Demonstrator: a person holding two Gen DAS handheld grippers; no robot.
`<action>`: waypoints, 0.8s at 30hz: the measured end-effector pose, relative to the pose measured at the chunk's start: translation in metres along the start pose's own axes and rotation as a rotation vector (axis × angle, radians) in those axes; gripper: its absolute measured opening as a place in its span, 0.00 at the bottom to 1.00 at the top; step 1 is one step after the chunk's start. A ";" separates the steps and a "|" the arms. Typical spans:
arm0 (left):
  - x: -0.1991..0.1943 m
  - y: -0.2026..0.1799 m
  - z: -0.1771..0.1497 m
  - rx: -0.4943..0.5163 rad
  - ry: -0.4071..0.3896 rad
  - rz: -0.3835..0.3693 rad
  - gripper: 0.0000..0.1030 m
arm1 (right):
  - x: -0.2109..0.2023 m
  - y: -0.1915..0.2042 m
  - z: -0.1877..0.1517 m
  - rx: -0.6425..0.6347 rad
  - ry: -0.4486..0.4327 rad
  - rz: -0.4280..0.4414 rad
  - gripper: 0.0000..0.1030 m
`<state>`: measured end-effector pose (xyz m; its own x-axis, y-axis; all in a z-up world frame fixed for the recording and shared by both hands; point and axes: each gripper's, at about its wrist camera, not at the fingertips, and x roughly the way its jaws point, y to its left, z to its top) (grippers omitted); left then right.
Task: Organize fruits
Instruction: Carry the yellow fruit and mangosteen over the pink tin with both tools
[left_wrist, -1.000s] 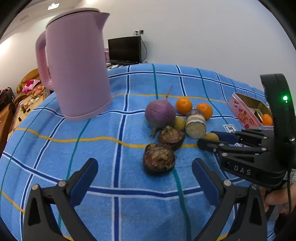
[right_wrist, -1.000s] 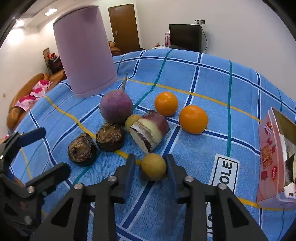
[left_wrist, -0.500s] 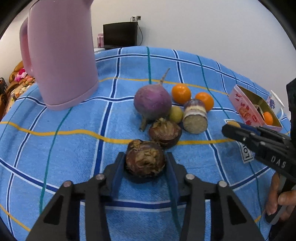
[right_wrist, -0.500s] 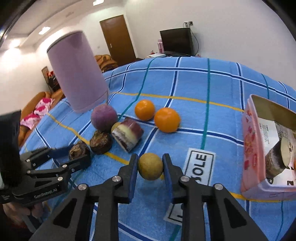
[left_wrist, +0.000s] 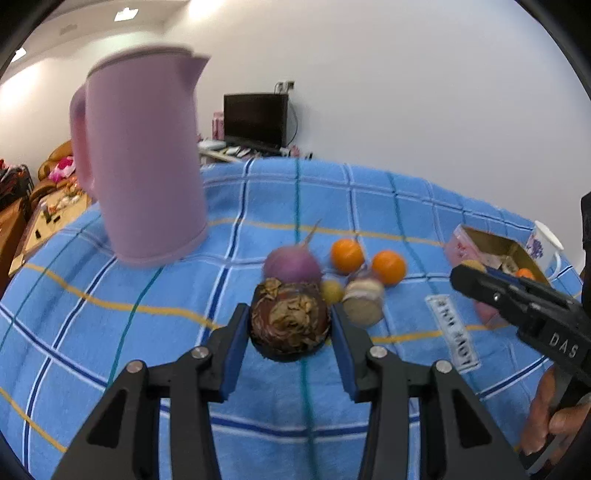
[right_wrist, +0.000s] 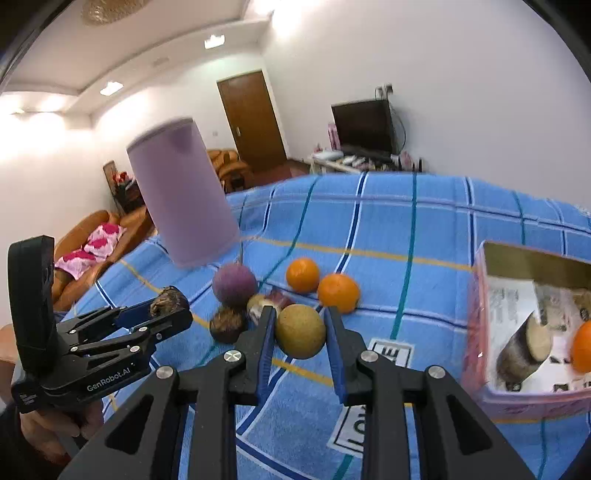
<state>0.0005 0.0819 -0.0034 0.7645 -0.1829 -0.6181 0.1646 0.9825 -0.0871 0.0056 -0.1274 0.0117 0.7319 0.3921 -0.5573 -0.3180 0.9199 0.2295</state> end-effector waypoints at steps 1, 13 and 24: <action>0.000 -0.005 0.003 0.009 -0.010 0.002 0.44 | -0.004 -0.002 0.001 0.003 -0.015 0.003 0.27; 0.008 -0.060 0.020 0.049 -0.038 -0.027 0.44 | -0.028 -0.024 0.007 0.006 -0.128 -0.105 0.27; 0.017 -0.125 0.026 0.143 -0.080 -0.043 0.44 | -0.048 -0.073 0.005 0.029 -0.147 -0.239 0.27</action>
<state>0.0089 -0.0445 0.0172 0.8013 -0.2320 -0.5514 0.2804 0.9599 0.0035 -0.0028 -0.2136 0.0257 0.8645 0.1591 -0.4768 -0.1098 0.9855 0.1297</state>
